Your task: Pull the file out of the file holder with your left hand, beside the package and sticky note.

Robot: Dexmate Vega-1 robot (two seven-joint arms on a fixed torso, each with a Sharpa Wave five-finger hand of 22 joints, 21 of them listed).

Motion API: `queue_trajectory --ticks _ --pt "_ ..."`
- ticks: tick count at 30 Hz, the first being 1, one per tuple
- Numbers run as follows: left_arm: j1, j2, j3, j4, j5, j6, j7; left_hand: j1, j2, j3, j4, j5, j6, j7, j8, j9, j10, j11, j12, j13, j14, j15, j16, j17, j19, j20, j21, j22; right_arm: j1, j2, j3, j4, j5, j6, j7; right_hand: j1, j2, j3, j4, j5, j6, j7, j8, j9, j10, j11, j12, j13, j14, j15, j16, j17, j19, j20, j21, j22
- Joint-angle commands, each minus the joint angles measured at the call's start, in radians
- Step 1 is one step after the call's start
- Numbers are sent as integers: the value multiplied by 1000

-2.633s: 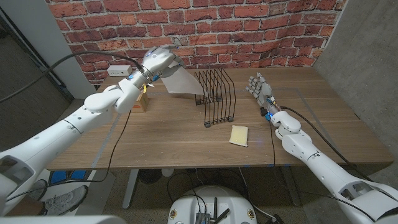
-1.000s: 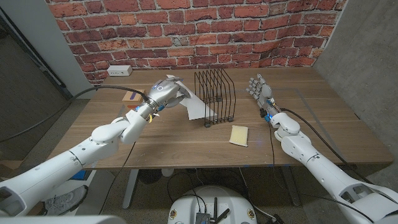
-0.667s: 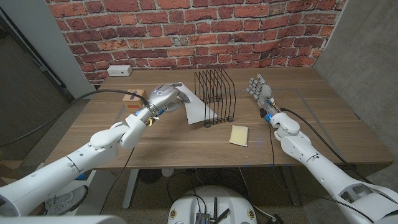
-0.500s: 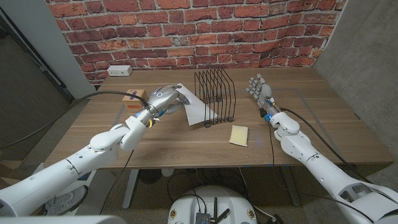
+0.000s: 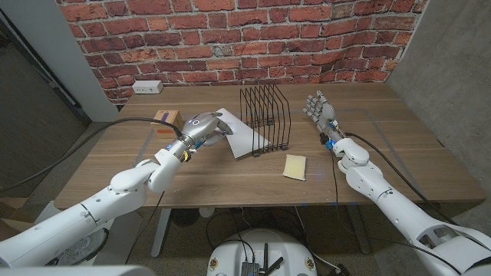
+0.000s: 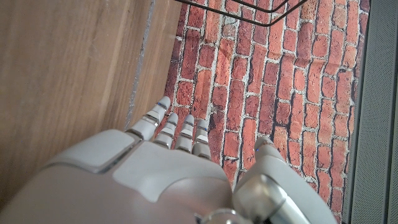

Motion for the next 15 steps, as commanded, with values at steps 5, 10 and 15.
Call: queue_trajectory --ticks 5,10,15 --pt "71 20 -29 -44 -34 77 -22 9 3 -2 1 5 -2 1 -4 3 1 -3 5 3 -4 -98 -4 1 9 -160 -2 3 -7 3 -1 -7 0 2 -6 1 53 2 3 6 13 -2 6 1 8 -1 3 3 6 0 7 3 9 4 6 4" --pt "86 21 -33 -52 -47 95 -29 9 3 -2 1 5 -2 0 -4 3 2 -3 6 4 -4 -98 -4 1 9 -160 -2 2 -8 3 -2 -9 -1 4 -6 0 53 2 3 6 13 -2 6 1 7 -1 3 3 6 1 7 3 8 5 6 4" --pt "99 19 -35 -55 -64 109 -33 9 3 -2 1 5 -2 1 -4 3 1 -3 5 4 -4 -98 -4 1 9 -160 -2 2 -9 3 -2 -13 -4 2 -11 0 53 1 3 6 12 -2 6 1 8 -1 3 3 5 1 7 3 8 6 6 4"
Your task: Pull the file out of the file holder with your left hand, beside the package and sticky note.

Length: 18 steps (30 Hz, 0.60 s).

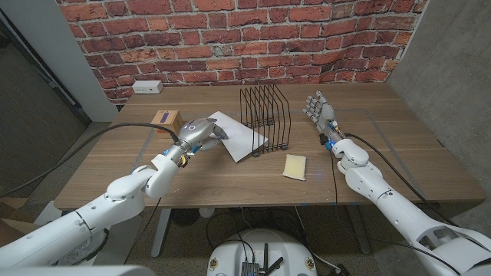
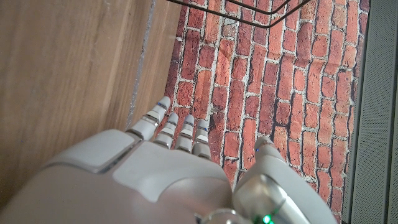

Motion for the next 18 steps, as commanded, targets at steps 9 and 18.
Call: queue_trajectory --ticks 9,18 --pt "55 3 -15 -17 -66 63 -19 8 3 -2 1 6 -2 1 -4 3 2 -4 8 2 -3 -100 -4 1 9 -160 -2 2 -2 5 -3 -7 -5 1 -11 0 53 1 4 6 8 3 6 1 7 -2 3 3 6 2 7 3 8 7 6 4" --pt "67 6 -14 -20 -89 79 -25 8 3 -3 1 6 -2 1 -4 4 3 -4 8 3 -3 -99 -4 1 10 -160 -2 2 -2 6 -5 -10 -9 0 -15 0 53 1 4 6 8 3 6 1 7 -1 3 3 5 2 7 4 8 8 6 4"
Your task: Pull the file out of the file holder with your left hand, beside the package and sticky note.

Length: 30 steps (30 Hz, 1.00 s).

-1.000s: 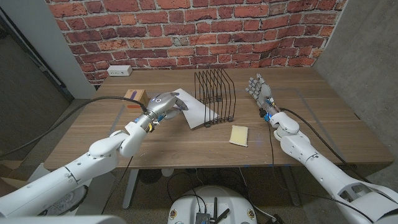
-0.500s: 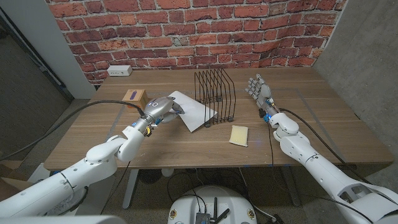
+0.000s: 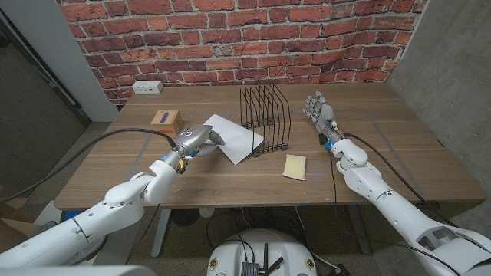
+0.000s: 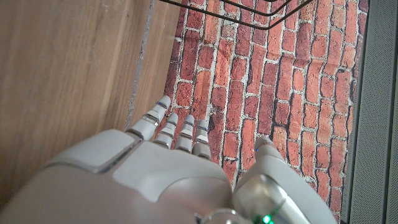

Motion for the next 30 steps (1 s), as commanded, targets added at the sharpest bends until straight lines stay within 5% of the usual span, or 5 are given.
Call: queue_trajectory --ticks 1,30 --pt "21 4 -2 -4 -33 25 -9 8 3 -3 1 6 -2 2 -3 4 3 -4 6 3 -3 -99 -4 1 10 -160 -2 2 -1 2 -3 -5 -5 -1 -7 0 53 1 4 6 8 3 6 1 7 -1 3 3 5 3 7 4 2 2 6 4" --pt "74 27 -18 -78 -75 88 -28 7 4 -3 1 7 -3 -1 -4 4 3 -5 6 3 -5 -99 -5 1 10 -159 -2 2 11 12 -11 9 -8 9 8 1 53 2 3 7 9 2 6 1 6 -1 3 3 6 2 7 3 1 2 6 4"
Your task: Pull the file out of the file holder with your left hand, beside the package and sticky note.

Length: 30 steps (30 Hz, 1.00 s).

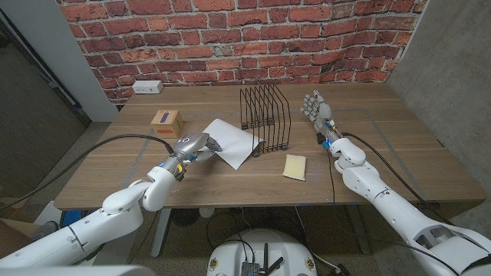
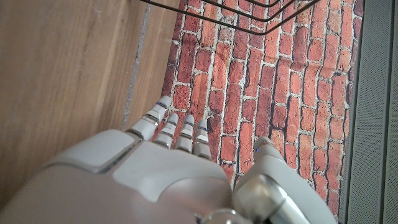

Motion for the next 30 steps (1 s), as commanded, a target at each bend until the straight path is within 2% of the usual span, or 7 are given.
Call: queue_trajectory --ticks 1,13,23,27,30 --pt "21 14 -7 -31 -12 21 -11 6 4 -3 1 8 2 3 -3 4 6 -5 7 3 -5 -99 -5 1 10 -159 -2 2 -1 2 -1 1 -1 3 1 1 53 2 3 7 9 2 6 1 7 -1 3 3 5 2 3 3 1 1 6 4" --pt "28 18 -10 -47 -26 37 -27 6 4 -3 1 8 -1 4 -4 4 7 -6 7 3 -3 -99 -4 1 10 -159 -2 2 -2 5 0 6 1 7 1 1 53 2 4 7 9 3 6 1 6 -1 3 3 6 2 3 4 2 2 6 4" --pt "29 27 -19 -71 -67 76 -82 0 6 -3 4 7 -17 9 -9 5 -13 -2 0 2 -19 -99 -12 -2 12 -158 -2 3 0 5 1 10 3 5 3 2 53 2 3 7 9 3 6 1 8 -1 3 3 6 2 3 4 1 2 6 4" --pt "29 36 -27 -86 -86 100 -110 -39 12 -3 16 2 -48 7 -14 7 -41 0 -10 0 -55 -95 -22 -8 10 -157 -3 2 6 7 0 19 5 4 8 2 53 3 3 7 9 2 6 1 7 -1 3 3 6 3 3 4 1 3 6 4" --pt "29 42 -29 -91 -87 111 -113 -86 9 4 19 0 -92 0 -18 6 -94 -4 -26 -6 -99 -92 -28 -12 7 -155 -4 1 11 10 -1 27 5 4 12 2 53 3 3 7 9 2 6 1 7 -1 3 3 6 3 3 4 2 3 6 4"
